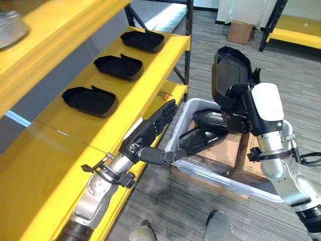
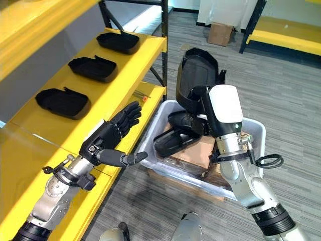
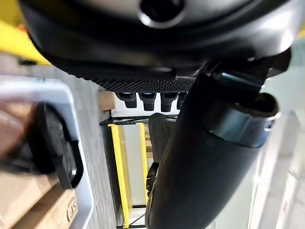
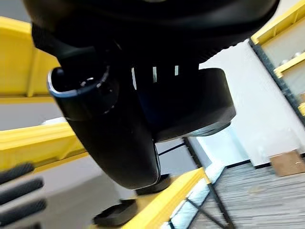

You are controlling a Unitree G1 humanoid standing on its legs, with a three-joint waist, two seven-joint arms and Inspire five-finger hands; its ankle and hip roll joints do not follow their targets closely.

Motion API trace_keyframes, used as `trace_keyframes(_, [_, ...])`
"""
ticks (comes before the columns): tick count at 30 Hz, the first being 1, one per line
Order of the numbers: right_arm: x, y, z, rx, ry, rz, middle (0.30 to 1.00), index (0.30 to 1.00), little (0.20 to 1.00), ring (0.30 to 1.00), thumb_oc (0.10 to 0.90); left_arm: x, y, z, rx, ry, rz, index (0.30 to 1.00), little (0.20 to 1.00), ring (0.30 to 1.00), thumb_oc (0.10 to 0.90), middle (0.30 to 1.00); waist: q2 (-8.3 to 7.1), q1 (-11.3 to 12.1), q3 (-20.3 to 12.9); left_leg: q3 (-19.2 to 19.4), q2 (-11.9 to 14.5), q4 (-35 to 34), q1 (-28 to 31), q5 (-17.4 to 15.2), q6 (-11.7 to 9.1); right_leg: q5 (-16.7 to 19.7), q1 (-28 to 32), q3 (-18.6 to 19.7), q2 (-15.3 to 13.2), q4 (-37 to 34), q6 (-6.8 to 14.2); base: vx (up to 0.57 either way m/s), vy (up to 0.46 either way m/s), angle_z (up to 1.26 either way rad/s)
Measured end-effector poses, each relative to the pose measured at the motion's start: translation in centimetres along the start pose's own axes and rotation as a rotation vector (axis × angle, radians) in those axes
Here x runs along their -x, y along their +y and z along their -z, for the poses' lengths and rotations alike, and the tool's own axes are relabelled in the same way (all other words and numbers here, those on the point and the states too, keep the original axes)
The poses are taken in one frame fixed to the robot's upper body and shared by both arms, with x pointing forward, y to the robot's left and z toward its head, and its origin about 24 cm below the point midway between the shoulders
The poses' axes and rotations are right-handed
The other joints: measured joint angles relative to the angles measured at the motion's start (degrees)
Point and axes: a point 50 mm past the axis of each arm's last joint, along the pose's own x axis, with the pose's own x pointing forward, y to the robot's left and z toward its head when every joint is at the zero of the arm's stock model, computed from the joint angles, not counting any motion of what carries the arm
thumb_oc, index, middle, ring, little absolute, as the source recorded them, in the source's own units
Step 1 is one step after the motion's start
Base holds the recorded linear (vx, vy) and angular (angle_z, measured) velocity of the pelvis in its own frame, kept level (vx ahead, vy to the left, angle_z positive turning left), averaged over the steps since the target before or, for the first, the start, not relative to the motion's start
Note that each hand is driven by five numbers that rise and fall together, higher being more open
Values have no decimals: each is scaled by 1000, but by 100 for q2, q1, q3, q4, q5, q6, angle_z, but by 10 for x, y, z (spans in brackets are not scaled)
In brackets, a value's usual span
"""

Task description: Move parts from the plastic box to the shelf.

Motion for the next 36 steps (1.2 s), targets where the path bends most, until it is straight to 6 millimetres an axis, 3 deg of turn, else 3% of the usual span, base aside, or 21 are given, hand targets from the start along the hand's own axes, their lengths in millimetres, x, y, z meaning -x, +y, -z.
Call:
trace_keyframes(2, [13,4,2,-21,8,-21,300,300,300,300,400,9,5,-3,-28,15,-15,1000,1000,1000,900,1000,-97,138,-135,-32,-60,-13,-117,-41,84,315,197,-32,24,-530,52,-134,172,19])
trace_keyframes(6, [17,8,-2,-50,-3,-26,300,300,300,300,400,22,13,-4,-109,66,-36,1000,1000,1000,900,1000,-264,327,-274,-183,-124,49,-312,50,148,342,430,-162,41,-1072,76,-122,70,23])
trace_keyframes(11, [13,5,-3,-39,-6,17,300,300,300,300,400,27,10,-10,-149,52,-39,1000,1000,1000,900,1000,-210,526,-308,-451,-50,-57,-528,274,86,454,668,-483,222,-1551,485,-101,94,21])
trace_keyframes(19, [12,5,-5,-1,-31,16,300,300,300,300,400,25,9,-23,-178,-30,-54,1000,1000,1000,900,1000,-155,773,-364,-521,-116,64,-610,233,150,542,862,-537,224,-1820,426,-53,159,6])
trace_keyframes(22, [12,5,-5,15,-39,10,300,300,300,300,400,25,8,-23,-189,-26,-46,1000,1000,1000,900,1000,-221,834,-431,-731,-246,502,-910,42,335,514,982,-622,144,-1871,435,21,149,44])
trace_keyframes(24, [12,5,-7,35,-61,9,300,300,300,300,400,25,8,-23,-189,-28,-45,1000,1000,1000,900,1000,-265,772,-458,-997,-373,793,-1164,-84,433,421,1076,-392,145,-1843,278,79,104,76])
trace_keyframes(26, [12,4,-12,49,-88,3,300,300,300,300,400,25,9,-23,-175,-32,-42,1000,1000,1000,900,1000,-302,657,-472,-1437,-643,834,-1291,-96,515,487,1018,522,178,-1623,99,133,84,99])
trace_keyframes(27, [12,4,-13,55,-98,-2,300,300,300,300,400,25,9,-23,-175,-30,-38,1000,1000,1000,900,1000,-298,588,-471,-1592,-705,765,-1292,-50,544,486,980,763,183,-1397,89,129,62,111])
trace_keyframes(28, [15,6,-14,59,-112,-19,300,300,300,300,400,25,10,-21,-175,-22,-31,1000,1000,1000,900,1000,-296,483,-486,-1811,-705,533,-1246,81,617,135,818,1192,276,-999,262,105,43,120])
trace_keyframes(29, [18,8,-18,41,-147,-48,300,300,300,300,400,28,13,-21,-179,-13,-46,1000,1000,1000,900,1000,-327,533,-507,-1984,-670,38,-1033,341,677,-275,615,1523,774,-661,419,139,11,102])
trace_keyframes(30, [18,8,-23,30,-183,-57,300,300,300,300,400,31,16,-22,-182,-11,-66,1000,1000,1000,900,1000,-379,616,-533,-2026,-659,-330,-873,515,675,-383,465,1516,1115,-552,435,146,-49,49])
trace_keyframes(31, [18,7,-29,18,-227,-67,300,300,300,300,400,34,19,-22,-184,-10,-100,1000,1000,1000,900,1000,-436,716,-560,-2016,-649,-647,-691,660,649,-500,311,1406,1472,-553,382,137,-77,13])
trace_keyframes(32, [18,6,-37,2,-277,-77,300,300,300,300,400,37,20,-21,-177,-6,-139,1000,1000,1000,900,1000,-475,764,-589,-2063,-684,-843,-599,742,580,-612,361,1457,1854,-964,146,110,-67,23])
trace_keyframes(33, [18,6,-40,0,-297,-84,300,300,300,300,400,37,19,-19,-160,-6,-155,1000,1000,1000,900,1000,-411,701,-586,-2205,-690,-881,-601,772,554,-630,469,1641,2021,-1064,17,76,-101,58])
trace_keyframes(34, [20,9,-44,-9,-318,-102,300,300,300,300,400,37,15,-15,-136,-2,-163,1000,1000,1000,900,1000,-351,588,-621,-2325,-744,-1032,-566,851,577,-606,611,1650,2065,-1226,34,57,-158,69])
trace_keyframes(36, [20,11,-49,11,-370,-125,300,300,300,300,400,34,8,-15,-110,-24,-154,1000,1000,1000,900,1000,-310,606,-633,-2433,-689,-1176,-508,970,600,-561,637,1524,2138,-1296,-42,18,-217,40])
